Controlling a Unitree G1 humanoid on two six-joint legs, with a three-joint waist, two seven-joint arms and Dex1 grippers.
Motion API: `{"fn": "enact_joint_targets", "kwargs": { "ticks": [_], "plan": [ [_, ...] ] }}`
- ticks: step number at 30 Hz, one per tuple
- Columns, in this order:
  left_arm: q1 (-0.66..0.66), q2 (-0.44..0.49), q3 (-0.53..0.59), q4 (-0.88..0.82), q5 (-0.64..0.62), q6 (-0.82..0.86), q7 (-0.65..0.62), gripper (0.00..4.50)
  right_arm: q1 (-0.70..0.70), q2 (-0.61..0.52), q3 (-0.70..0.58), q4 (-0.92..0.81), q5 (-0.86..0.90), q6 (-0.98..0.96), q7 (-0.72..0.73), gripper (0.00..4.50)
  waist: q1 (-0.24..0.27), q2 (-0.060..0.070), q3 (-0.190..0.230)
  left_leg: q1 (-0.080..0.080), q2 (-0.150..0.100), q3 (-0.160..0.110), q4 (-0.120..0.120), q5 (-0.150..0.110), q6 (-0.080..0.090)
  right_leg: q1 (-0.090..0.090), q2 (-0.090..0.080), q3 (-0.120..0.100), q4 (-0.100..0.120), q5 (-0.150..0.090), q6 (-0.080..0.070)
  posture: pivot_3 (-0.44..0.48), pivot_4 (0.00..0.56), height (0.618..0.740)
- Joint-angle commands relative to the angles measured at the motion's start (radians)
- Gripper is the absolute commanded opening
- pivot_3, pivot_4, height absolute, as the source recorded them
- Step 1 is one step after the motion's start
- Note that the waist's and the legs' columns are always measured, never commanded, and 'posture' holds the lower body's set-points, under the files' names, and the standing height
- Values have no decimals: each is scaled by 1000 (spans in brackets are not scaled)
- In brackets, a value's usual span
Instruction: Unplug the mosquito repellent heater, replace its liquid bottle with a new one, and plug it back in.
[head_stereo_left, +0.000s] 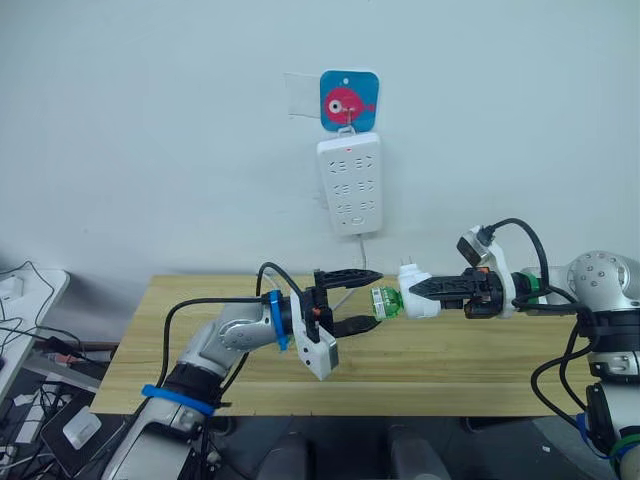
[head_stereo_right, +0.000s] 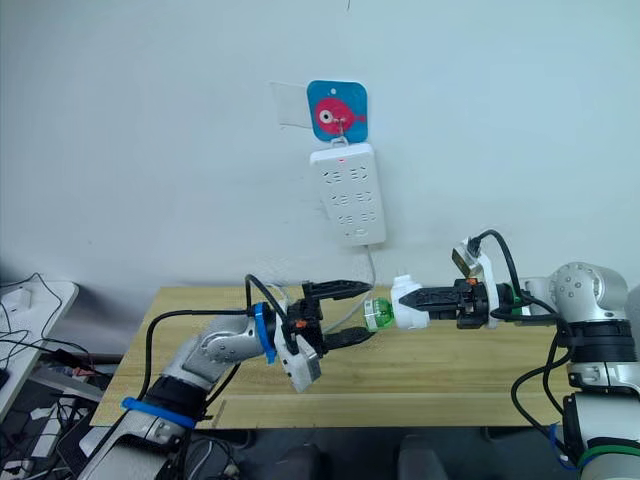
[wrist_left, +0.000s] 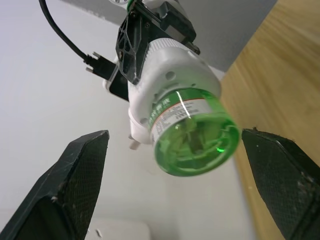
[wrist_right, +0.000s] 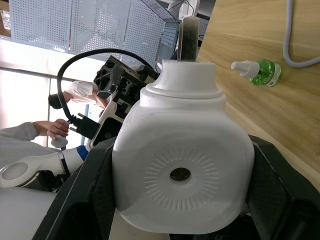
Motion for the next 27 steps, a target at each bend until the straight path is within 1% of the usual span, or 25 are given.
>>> {"fn": "enact_joint_targets", "kwargs": {
  "ticks": [1,3,4,6,10,11,12,13,14,15,16,18,19,21,23,27],
  "plan": [
    [-26,-6,-13,17,60,-57,91,4464,-18,-7,-34,-31,29,8,13,3005,-1,0,0,0,0,0,0,0,0,0,0,0,0,0,0,-81,133,740],
    [-35,-4,-23,24,75,-71,119,4464,-19,-5,-35,-32,29,8,10,3005,-1,0,0,0,0,-1,0,0,0,0,0,0,0,0,0,-91,124,740],
    [-39,-2,-27,26,78,-77,131,4069,-20,-4,-35,-33,30,8,9,3005,-1,0,0,0,0,-1,0,0,0,0,0,0,0,0,0,-91,124,740],
    [-42,2,-37,26,84,-82,148,3613,-19,-4,-35,-33,30,8,9,3005,-1,0,0,0,0,0,0,0,0,0,0,0,1,0,0,-91,124,740],
    [-42,15,-51,30,94,-84,173,2305,-14,-6,-36,-37,30,8,8,3005,-1,0,0,0,0,-1,0,0,0,0,0,0,1,0,0,-94,121,740],
    [-41,19,-56,34,89,-83,176,2086,-13,-6,-36,-38,30,8,7,3005,-1,0,0,0,0,-1,0,0,0,0,0,0,1,0,0,-94,121,740],
    [-41,23,-62,41,74,-80,175,2019,-12,-6,-36,-39,29,8,7,3005,-1,0,0,0,0,-1,0,0,0,0,0,0,1,0,0,-94,121,740],
    [-42,29,-75,49,43,-77,167,1953,-12,-5,-37,-40,29,8,6,3005,-1,0,0,0,0,0,0,0,0,0,0,0,1,0,0,-94,121,740],
    [-42,34,-92,57,2,-70,153,1752,-12,-5,-37,-40,29,8,6,3005,-2,0,0,0,0,0,0,0,0,0,0,0,1,0,0,-94,121,740],
    [-42,42,-115,63,-43,-42,119,1437,-10,-6,-36,-43,30,8,7,3005,-2,0,0,0,0,-1,0,0,0,0,0,0,1,0,0,-93,122,740],
    [-42,54,-155,61,-141,-2,59,1225,-8,-8,-35,-45,31,8,8,3005,-2,0,0,0,0,-1,0,0,0,0,0,0,1,0,0,-93,122,740],
    [-41,76,-212,40,-307,81,-48,652,-7,-10,-34,-47,33,8,7,3005,-5,0,0,0,1,-1,0,0,0,0,0,0,1,0,0,-93,122,740],
    [-47,88,-229,10,-387,121,-94,652,-7,-12,-32,-47,32,8,9,3005,-7,0,0,0,1,-1,0,0,0,0,0,0,1,0,0,-88,123,740],
    [-65,99,-233,-30,-464,170,-147,652,-12,-13,-29,-43,28,8,10,3005,-11,0,0,0,1,-1,0,0,0,0,0,-1,1,0,0,-88,123,740],
    [-77,101,-223,-42,-466,164,-164,652,-14,-13,-28,-42,28,8,11,3005,-13,0,0,0,1,-1,0,0,0,0,0,-1,1,0,0,-84,124,740],
    [-83,103,-193,-6,-399,78,-150,652,-16,-9,-28,-41,25,8,10,3005,-18,0,0,0,0,-1,0,0,0,0,1,-1,1,0,0,-89,126,740]
  ]
}}
